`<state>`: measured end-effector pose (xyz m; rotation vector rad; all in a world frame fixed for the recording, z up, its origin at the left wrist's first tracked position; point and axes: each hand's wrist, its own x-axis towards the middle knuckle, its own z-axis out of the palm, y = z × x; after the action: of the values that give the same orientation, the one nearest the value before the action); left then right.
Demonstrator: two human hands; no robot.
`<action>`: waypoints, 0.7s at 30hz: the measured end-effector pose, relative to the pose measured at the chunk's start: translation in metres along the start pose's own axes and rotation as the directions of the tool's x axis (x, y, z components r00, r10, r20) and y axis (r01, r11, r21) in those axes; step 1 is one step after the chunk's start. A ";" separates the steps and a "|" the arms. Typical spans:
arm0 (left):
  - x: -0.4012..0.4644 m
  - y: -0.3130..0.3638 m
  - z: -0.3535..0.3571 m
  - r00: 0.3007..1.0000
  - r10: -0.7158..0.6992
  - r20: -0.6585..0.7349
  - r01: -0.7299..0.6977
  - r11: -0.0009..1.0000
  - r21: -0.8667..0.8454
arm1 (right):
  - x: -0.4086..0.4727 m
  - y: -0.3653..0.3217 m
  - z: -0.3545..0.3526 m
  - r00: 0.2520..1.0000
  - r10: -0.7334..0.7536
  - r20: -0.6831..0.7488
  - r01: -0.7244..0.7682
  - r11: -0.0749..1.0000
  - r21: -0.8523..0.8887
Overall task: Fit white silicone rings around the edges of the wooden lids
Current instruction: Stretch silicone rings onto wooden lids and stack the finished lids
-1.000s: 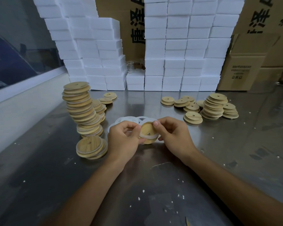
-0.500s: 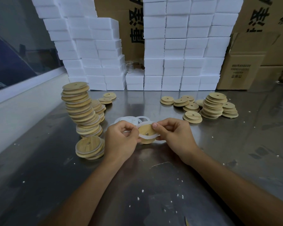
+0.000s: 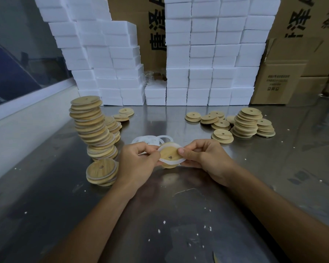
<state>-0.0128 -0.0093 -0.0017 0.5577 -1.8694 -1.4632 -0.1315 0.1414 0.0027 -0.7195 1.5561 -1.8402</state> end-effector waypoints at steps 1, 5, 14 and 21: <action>0.000 0.001 0.000 1.000 -0.002 0.006 0.002 1.000 -0.007 | 0.000 0.000 0.000 1.000 0.008 0.000 -0.008 1.000 -0.010; 0.000 0.000 -0.005 0.998 -0.048 0.038 0.050 0.997 -0.061 | 0.000 0.002 0.000 1.000 0.007 -0.020 -0.008 0.999 -0.042; 0.000 -0.004 -0.006 0.995 -0.064 0.076 0.061 0.997 0.044 | -0.002 0.004 0.004 0.971 -0.207 -0.119 0.174 0.955 -0.240; -0.002 0.002 -0.004 0.995 0.089 0.040 -0.090 0.995 0.043 | -0.004 0.004 0.014 0.914 -0.404 -0.038 0.327 0.788 -0.521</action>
<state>-0.0087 -0.0100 0.0006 0.4639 -1.9352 -1.3859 -0.1177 0.1346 0.0014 -1.2246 2.1641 -1.7825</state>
